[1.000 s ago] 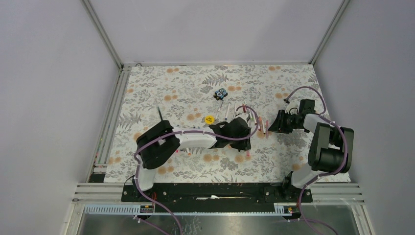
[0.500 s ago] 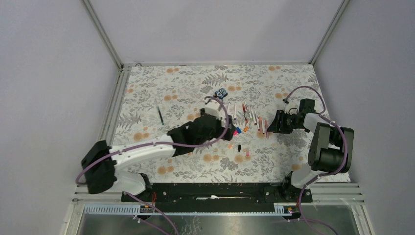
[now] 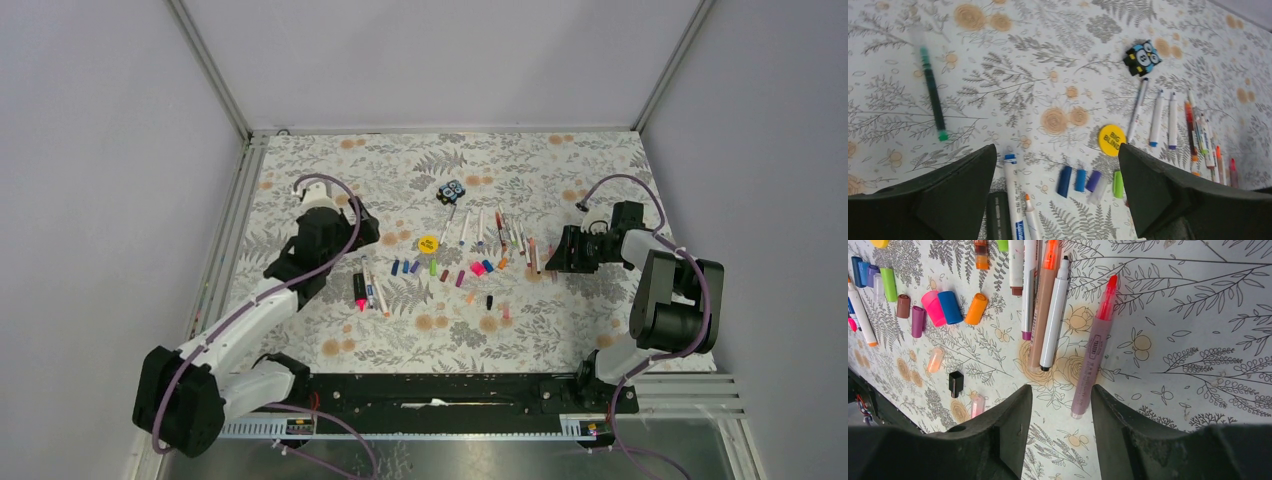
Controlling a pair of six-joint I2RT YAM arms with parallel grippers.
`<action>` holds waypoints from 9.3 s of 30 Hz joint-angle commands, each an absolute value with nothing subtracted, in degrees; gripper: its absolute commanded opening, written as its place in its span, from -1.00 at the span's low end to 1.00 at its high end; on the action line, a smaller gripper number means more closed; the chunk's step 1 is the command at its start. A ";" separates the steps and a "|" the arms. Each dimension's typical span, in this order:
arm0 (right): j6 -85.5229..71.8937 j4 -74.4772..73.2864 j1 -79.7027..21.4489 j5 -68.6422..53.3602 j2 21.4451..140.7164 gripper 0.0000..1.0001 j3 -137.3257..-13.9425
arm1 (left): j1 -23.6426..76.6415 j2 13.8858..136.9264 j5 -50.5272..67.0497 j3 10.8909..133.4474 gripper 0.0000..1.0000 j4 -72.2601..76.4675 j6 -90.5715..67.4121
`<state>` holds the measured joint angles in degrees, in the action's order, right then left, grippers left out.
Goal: Open the pen caps
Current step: Place the pen cap at the center of the board, then pick up the pen from the center of the board, then open the pen cap from the pen, then place the pen at the center of the board.
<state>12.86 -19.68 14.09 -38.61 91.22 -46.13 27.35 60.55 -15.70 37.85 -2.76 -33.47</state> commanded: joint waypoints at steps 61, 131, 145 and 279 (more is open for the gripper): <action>22.89 -20.78 16.52 -65.63 67.57 0.35 -43.19 | 6.92 76.32 31.47 50.02 -1.00 0.42 -33.09; -44.18 44.69 11.35 -80.38 62.72 -1.00 -27.29 | 59.68 99.92 11.77 58.55 -0.30 52.24 -40.52; -22.91 25.57 11.34 -86.27 61.31 -1.00 -30.76 | 54.25 85.29 11.21 53.41 0.98 40.13 -32.44; 11.33 -13.19 19.33 -32.13 85.19 -0.58 -43.83 | 54.55 86.38 18.60 47.06 -1.00 21.81 -38.37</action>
<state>10.04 -11.68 19.14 -32.97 83.72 -40.97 53.89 85.76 19.57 44.42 19.70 -39.86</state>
